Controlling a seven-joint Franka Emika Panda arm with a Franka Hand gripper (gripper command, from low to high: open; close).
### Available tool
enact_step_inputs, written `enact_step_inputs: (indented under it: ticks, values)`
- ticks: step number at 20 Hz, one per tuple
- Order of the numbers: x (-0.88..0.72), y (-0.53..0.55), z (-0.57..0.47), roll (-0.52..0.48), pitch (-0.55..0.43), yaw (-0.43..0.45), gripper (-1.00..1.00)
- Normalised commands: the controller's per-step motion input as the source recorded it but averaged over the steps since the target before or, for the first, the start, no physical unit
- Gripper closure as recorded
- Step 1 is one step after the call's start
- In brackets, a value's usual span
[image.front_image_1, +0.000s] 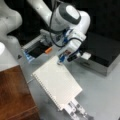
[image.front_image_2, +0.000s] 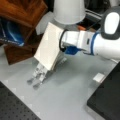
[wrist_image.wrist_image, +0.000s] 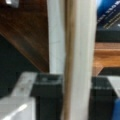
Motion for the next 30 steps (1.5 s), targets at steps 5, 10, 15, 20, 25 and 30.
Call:
enact_step_inputs:
  ticks: [5, 10, 15, 20, 25, 30]
  values:
    - [0.37, 0.17, -0.11, -0.275, -0.101, -0.12, 1.0]
    - [0.32, 0.13, -0.14, -0.266, -0.149, -0.131, -1.0]
    - [0.28, 0.11, -0.1, -0.23, -0.168, -0.139, -1.0]
    - [0.22, 0.09, -0.1, -0.202, -0.182, -0.123, -1.0]
    - [0.16, 0.05, -0.13, -0.207, -0.163, -0.089, -1.0]
    - [0.06, 0.08, -0.1, -0.19, -0.143, -0.108, -1.0]
